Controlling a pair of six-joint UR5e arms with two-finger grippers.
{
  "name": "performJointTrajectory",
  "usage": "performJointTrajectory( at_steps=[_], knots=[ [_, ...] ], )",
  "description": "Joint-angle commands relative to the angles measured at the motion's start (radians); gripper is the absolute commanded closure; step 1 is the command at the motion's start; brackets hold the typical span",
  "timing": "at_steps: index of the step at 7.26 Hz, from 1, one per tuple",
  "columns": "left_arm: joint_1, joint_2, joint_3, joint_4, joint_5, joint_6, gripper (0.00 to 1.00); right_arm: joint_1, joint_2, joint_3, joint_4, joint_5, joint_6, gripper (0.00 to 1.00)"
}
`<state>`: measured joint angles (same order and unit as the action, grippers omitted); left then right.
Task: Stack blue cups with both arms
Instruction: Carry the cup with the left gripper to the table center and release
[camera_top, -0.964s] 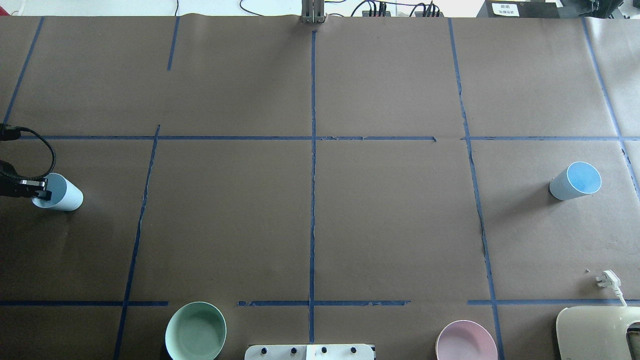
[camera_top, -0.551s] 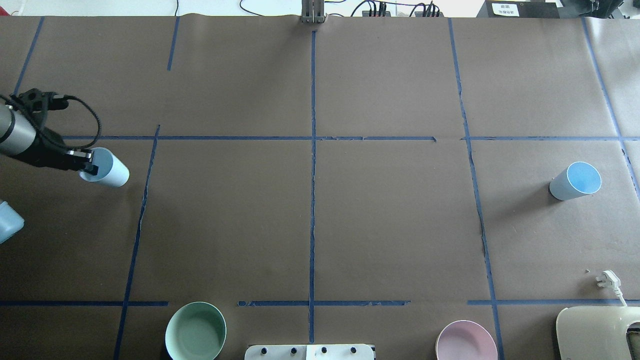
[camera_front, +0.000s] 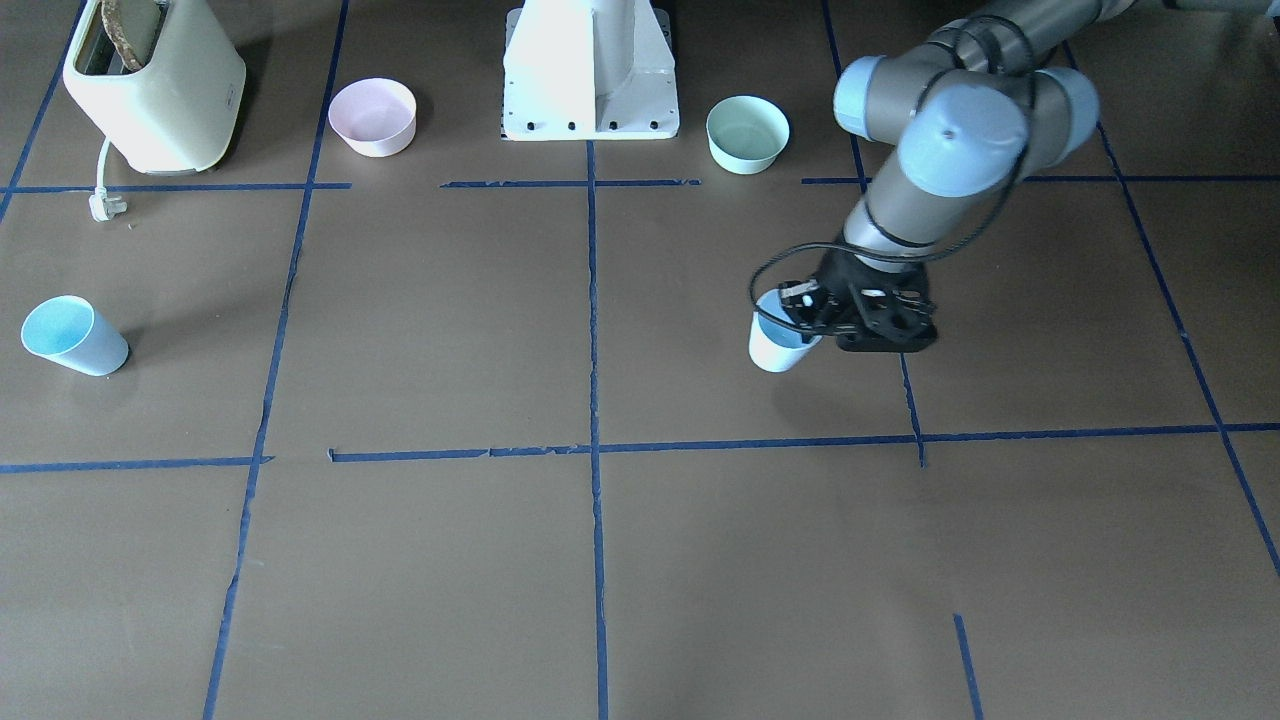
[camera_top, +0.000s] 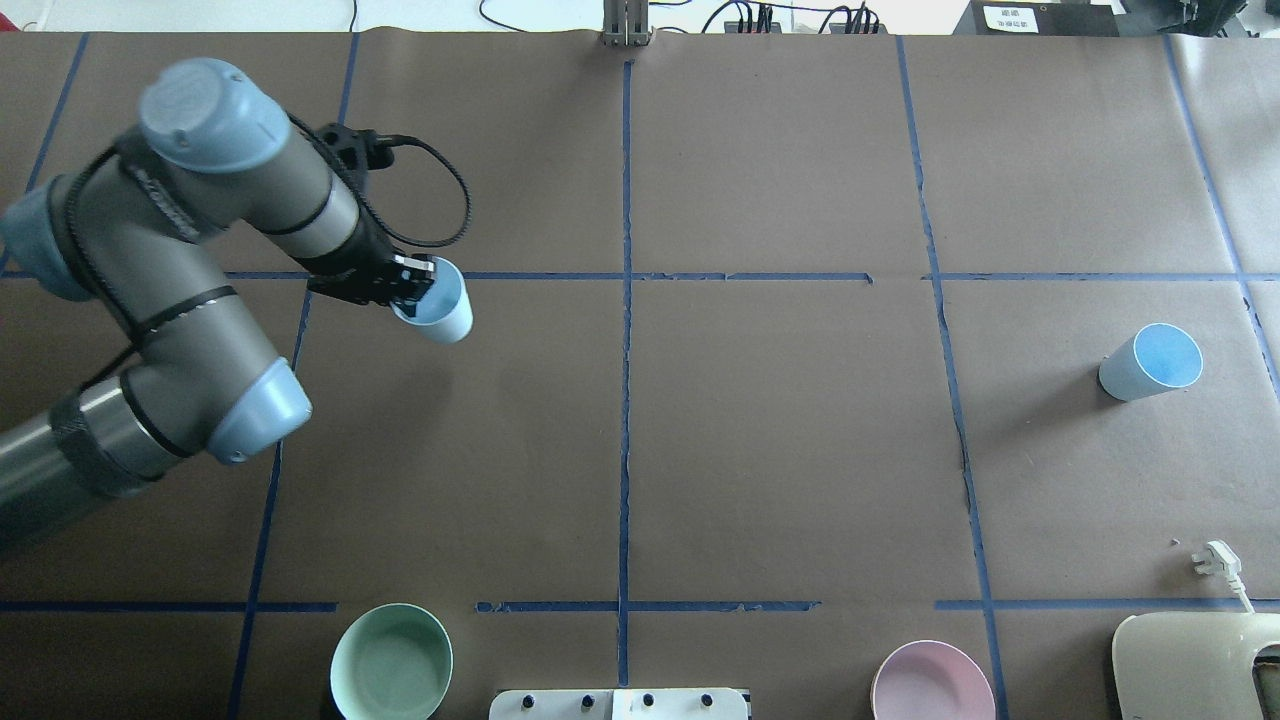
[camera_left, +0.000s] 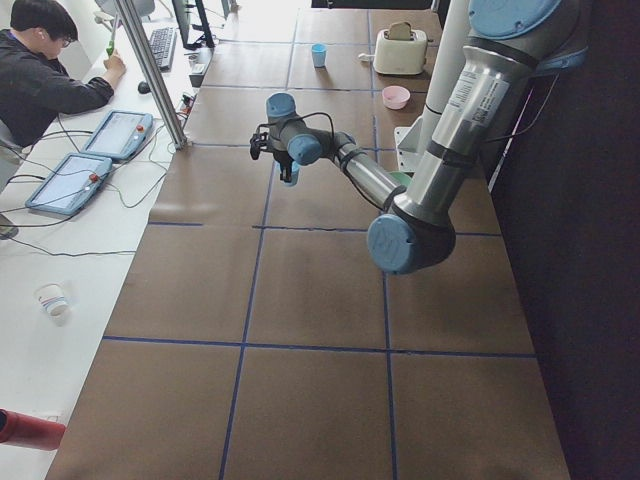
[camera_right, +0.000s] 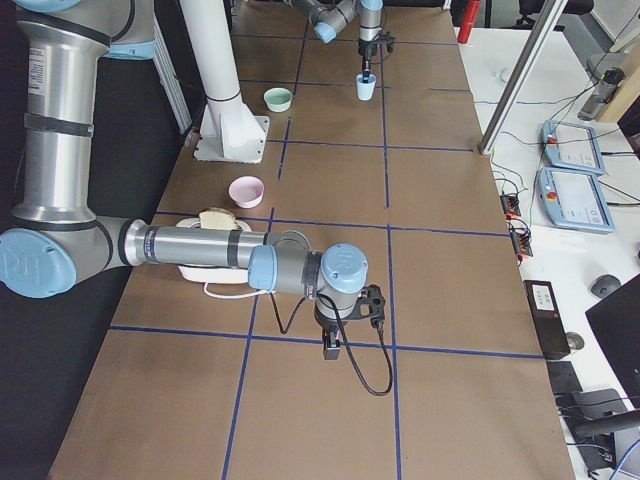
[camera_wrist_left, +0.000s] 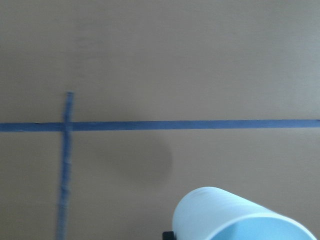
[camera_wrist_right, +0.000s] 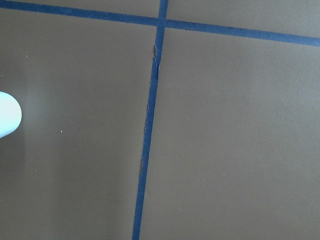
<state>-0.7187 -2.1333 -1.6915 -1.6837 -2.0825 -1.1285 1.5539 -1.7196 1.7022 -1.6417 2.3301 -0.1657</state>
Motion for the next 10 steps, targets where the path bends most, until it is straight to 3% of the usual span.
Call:
performJointTrajectory(
  at_steps=[1,4,5,6,7,8,10],
  knots=[
    [0.145,-0.191,0.105,0.018,0.12,-0.187,1.0,0.0,0.0,0.001,0.0,0.0,0.002,0.0],
    [0.232,-0.227,0.159,0.012,0.2,-0.197,1.0,0.0,0.0,0.001,-0.001,0.003,0.002,0.0],
    [0.234,-0.227,0.162,0.012,0.2,-0.195,0.93,-0.001,0.002,0.001,0.0,0.002,0.002,0.0],
    [0.234,-0.223,0.162,0.01,0.2,-0.189,0.54,-0.002,0.003,-0.001,0.0,0.002,0.0,0.0],
    [0.234,-0.22,0.162,0.012,0.2,-0.185,0.05,-0.002,0.011,0.001,-0.001,0.003,0.002,0.0],
    [0.234,-0.224,0.158,0.013,0.203,-0.182,0.0,-0.002,0.014,0.007,0.0,0.015,0.002,0.0],
    [0.197,-0.215,0.071,0.069,0.19,-0.145,0.0,-0.002,0.043,0.007,0.0,0.035,0.003,0.0]
  ],
)
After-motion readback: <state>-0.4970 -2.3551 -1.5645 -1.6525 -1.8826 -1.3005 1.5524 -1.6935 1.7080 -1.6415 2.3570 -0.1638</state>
